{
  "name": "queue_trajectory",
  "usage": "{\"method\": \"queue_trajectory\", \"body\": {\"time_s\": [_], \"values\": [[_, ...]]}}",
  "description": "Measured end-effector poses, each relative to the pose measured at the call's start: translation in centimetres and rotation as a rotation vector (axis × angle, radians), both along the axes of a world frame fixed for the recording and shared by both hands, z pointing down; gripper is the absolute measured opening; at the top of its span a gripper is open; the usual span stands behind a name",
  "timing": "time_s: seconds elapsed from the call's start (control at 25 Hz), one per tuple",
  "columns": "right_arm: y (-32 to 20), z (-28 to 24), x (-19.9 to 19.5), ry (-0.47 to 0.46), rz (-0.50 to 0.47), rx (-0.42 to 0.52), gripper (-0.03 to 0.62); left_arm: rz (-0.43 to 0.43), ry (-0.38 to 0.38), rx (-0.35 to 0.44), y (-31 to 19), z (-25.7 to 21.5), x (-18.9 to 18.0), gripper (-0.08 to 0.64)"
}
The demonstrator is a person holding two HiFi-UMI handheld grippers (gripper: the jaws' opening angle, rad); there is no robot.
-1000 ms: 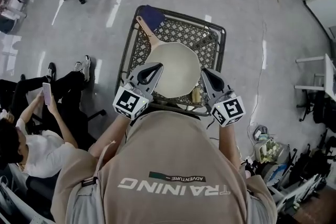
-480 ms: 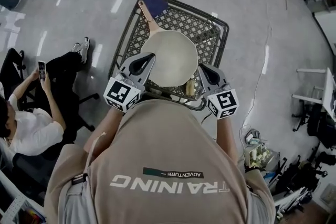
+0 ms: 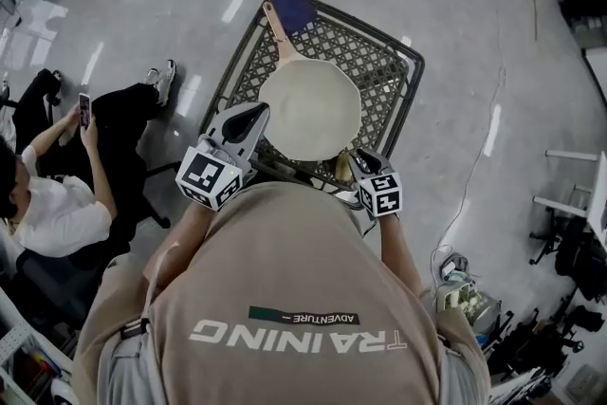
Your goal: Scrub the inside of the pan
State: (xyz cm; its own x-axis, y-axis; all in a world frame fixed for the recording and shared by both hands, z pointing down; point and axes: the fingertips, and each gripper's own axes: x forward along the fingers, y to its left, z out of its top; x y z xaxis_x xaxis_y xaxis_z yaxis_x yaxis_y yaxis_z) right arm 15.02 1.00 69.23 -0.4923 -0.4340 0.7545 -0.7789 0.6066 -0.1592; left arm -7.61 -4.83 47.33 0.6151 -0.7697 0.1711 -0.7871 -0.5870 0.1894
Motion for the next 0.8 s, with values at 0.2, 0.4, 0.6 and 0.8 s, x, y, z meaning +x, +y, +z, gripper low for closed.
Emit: {"method": "queue_trajectory", "body": {"time_s": [0.2,0.4,0.6,0.8], "values": [[1.5,6.8,1.6,0.056,0.044,-0.143,0.169,-0.010,-0.031,-0.018,0.5,0.2,0.6,0.018],[3.2,10.9,2.7,0.094,0.072,-0.264,0.173,-0.016,-0.027,-0.029,0.8,0.5,1.8,0.018],[4.2,12.9,3.0,0.109,0.088,-0.350,0.178,-0.036,-0.002,-0.028,0.5,-0.1,1.6,0.018],[4.2,14.1,3.1,0.107,0.112,-0.388,0.178,-0.061,-0.010,-0.044,1.0,0.1,0.7,0.017]]}}
